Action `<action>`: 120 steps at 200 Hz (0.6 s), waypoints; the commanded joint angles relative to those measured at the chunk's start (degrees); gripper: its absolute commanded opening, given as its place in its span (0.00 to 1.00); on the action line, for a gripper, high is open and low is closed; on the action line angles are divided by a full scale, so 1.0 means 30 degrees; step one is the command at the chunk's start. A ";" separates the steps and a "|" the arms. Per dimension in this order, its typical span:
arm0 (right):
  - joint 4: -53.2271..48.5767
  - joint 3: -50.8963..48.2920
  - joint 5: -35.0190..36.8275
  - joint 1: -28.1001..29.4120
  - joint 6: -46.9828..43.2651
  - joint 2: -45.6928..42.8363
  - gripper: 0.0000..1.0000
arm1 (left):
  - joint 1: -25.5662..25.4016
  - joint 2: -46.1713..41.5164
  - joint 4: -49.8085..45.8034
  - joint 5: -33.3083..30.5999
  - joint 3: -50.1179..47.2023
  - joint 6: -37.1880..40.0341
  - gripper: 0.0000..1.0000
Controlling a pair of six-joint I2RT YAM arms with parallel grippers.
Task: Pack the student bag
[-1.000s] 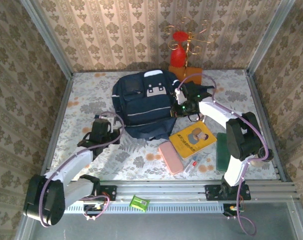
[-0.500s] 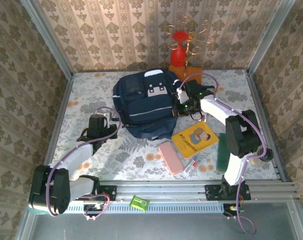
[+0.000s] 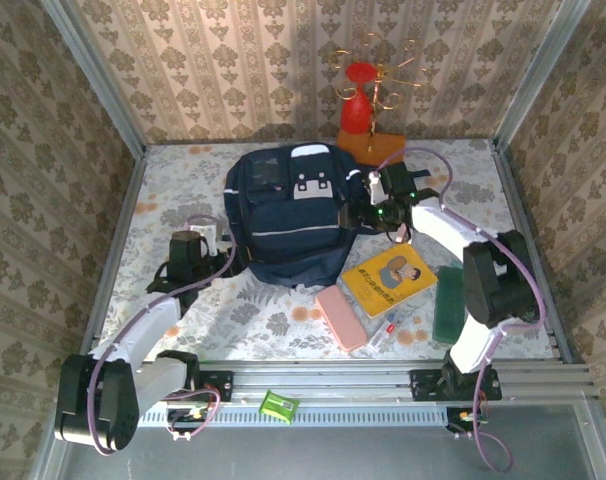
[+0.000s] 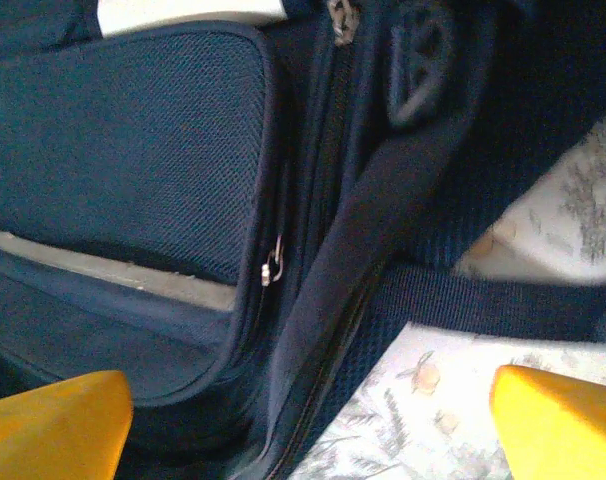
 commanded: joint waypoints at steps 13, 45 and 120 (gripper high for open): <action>0.2830 -0.1995 0.0644 0.2140 0.3755 -0.0861 1.00 | 0.0445 0.0468 0.0761 0.0236 -0.0419 -0.0478 0.76; 0.4553 -0.1615 0.0419 0.3191 0.4809 0.0776 0.89 | 0.0862 0.0756 0.0538 -0.0353 -0.0463 -0.0892 0.79; 0.0822 0.0656 0.0372 0.2463 0.1090 0.0836 0.06 | 0.1360 0.1075 0.2060 0.2822 -0.1100 -0.0950 0.87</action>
